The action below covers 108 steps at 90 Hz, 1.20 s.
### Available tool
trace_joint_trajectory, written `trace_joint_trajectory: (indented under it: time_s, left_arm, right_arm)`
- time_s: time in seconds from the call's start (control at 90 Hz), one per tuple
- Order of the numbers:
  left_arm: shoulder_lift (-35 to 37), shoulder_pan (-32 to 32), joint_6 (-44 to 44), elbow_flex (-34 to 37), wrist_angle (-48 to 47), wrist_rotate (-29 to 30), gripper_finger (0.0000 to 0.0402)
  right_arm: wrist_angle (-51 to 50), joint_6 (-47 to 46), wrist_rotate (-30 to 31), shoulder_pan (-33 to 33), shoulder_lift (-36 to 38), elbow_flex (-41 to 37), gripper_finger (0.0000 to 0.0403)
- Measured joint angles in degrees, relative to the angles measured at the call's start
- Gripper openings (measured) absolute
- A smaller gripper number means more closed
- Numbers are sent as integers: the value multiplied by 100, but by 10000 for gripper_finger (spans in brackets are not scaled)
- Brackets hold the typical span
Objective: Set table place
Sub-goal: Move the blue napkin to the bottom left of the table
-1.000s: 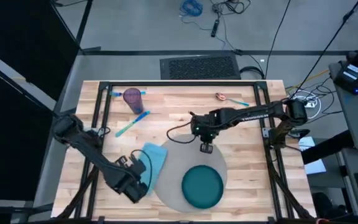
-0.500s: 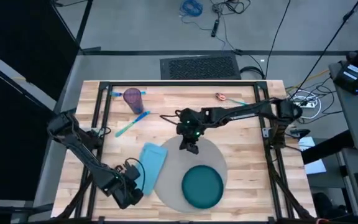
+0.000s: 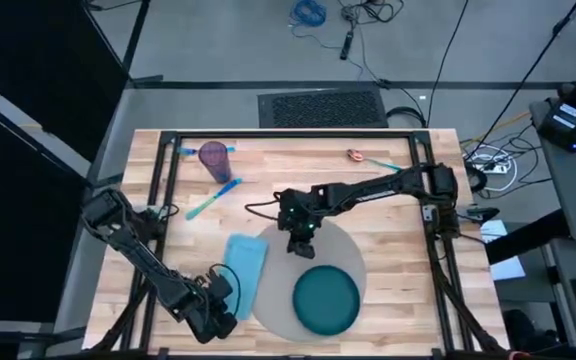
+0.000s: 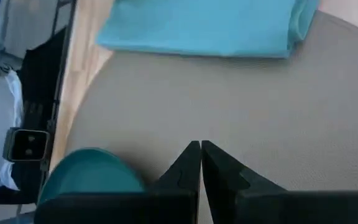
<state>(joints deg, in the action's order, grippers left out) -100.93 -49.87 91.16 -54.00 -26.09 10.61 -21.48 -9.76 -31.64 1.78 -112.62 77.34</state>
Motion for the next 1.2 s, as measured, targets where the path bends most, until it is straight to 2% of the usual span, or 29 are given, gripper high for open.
trace_joint_trajectory:
  time_s: [0.2, 0.333, 0.411, 0.522, 0.611, 0.689, 0.822, 0.933, 1.056, 1.2]
  left_arm:
    - [-58, -92, 6, -230, 509, 78, 0]
    - [-56, -128, -239, -534, 773, 343, 0]
    - [-33, -89, -712, -834, 479, 490, 0]
    - [3, 55, -1050, -1161, -769, 866, 0]
    - [-12, 220, -1060, -1081, -1619, 874, 0]
    - [-11, 386, -1138, -898, -1862, 872, 0]
    - [-15, 594, -1442, -663, -1810, 845, 0]
    - [-21, 641, -1496, -586, -1772, 589, 0]
    - [-23, 613, -1298, -473, -1599, 331, 0]
    - [-21, 450, -954, -402, -1314, 288, 0]
  right_arm:
    - [-359, 133, 6, 17, 95, -2, 0]
    - [-410, 170, 17, 42, 155, 0, 0]
    - [-394, 190, 15, 60, 155, -2, 0]
    - [-361, 186, 15, 77, 164, -2, 0]
    - [-357, 175, 13, 69, 164, -2, 0]
    - [-362, 160, 13, 37, 164, -2, 0]
    - [-370, 151, 7, -1, 164, -2, 0]
    - [-417, 149, -2, -2, 164, -2, 0]
    - [-461, 149, -2, -2, 164, -2, 0]
    - [-468, 149, 0, -4, 164, -2, 0]
